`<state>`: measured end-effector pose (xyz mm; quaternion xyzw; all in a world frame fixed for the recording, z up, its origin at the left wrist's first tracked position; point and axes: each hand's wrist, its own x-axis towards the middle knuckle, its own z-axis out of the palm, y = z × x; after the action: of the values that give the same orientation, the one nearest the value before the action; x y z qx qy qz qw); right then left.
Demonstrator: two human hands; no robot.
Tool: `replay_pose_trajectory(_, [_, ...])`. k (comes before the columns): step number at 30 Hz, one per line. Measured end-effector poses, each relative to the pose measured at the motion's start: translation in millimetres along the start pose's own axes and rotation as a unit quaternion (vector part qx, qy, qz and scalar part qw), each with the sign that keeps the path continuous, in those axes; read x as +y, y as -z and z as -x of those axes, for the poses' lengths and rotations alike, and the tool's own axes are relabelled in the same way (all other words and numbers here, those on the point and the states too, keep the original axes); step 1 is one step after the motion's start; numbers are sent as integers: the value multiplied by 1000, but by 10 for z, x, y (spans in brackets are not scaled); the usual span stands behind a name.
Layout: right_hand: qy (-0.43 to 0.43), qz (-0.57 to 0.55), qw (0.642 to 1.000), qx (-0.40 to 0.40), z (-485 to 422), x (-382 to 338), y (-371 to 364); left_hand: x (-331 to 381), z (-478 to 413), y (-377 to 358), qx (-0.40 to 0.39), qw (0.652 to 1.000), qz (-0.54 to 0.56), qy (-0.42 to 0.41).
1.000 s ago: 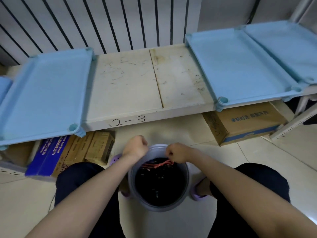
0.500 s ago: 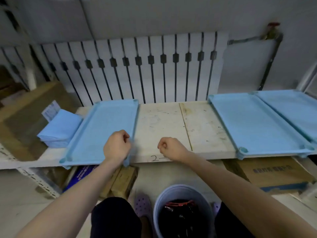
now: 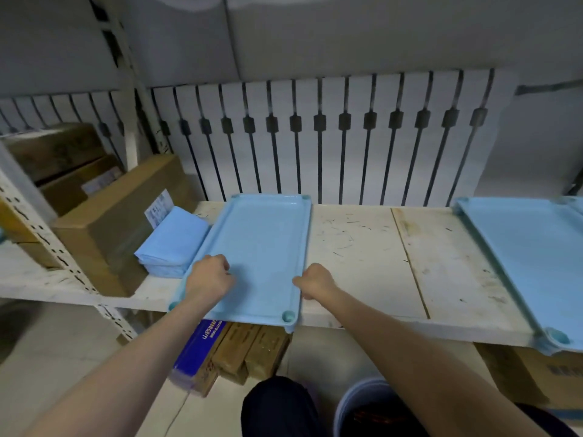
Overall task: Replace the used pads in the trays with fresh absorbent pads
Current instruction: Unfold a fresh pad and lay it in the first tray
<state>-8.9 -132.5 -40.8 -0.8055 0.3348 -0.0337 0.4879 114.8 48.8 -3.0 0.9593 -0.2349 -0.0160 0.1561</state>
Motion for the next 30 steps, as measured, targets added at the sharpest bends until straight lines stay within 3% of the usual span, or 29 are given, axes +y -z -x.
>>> replay_pose_trajectory(9, [8, -8, 1000, 14, 76, 332, 387, 135, -46, -67, -35, 997, -60, 32])
replay_pose_trajectory(13, [-12, -18, 1000, 15, 243, 611, 801, 346, 68, -177, -53, 997, -20, 60])
replay_pose_trajectory(18, [-31, -34, 999, 20, 476, 904, 1275, 637, 201, -332, -103, 994, 43, 10])
replay_pose_trajectory(30, [-107, -2, 994, 29, 899, 1422, 2166, 1604, 584, -555, -121, 988, 78, -60])
